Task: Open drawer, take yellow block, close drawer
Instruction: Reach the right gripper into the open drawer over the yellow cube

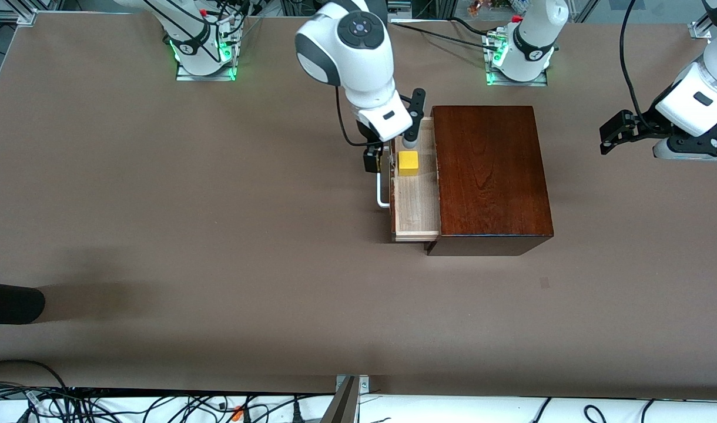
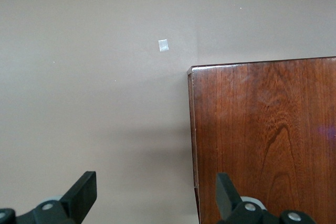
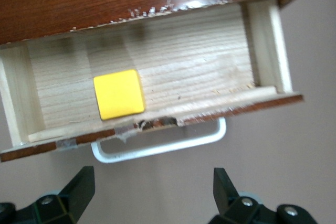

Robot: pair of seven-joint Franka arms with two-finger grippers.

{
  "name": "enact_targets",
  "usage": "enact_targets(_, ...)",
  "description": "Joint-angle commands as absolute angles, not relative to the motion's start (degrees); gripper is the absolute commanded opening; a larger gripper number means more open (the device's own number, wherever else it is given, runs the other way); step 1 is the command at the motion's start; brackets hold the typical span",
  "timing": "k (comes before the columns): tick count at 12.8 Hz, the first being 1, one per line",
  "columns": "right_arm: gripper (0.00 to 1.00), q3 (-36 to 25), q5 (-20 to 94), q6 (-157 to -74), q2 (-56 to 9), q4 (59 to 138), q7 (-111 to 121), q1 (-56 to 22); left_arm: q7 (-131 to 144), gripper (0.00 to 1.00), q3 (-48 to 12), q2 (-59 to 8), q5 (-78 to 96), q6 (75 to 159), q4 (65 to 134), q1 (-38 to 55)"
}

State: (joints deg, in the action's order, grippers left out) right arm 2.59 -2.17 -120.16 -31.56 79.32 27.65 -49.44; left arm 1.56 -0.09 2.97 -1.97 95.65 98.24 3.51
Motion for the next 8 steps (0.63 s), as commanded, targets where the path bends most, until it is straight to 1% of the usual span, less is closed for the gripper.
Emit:
enact_targets(1,1.0,2.5,-4.4,-121.4,-33.9,77.1,28.2,-51.8,-0.1,1.0,0.4,3.3,-1.1,95.1,98.4,3.3)
enact_targets(7,1.0,2.5,-4.5,-121.7,-39.5,72.1,27.8,-54.2,-0.1,1.0,0.3,3.2,-1.1,95.1,98.3,3.4)
enact_targets(8,1.0,2.5,-4.5,-121.5,-40.9,70.0,28.0,-54.2,-0.1,1.0,0.3,3.2,-1.1,95.0,98.3,3.4)
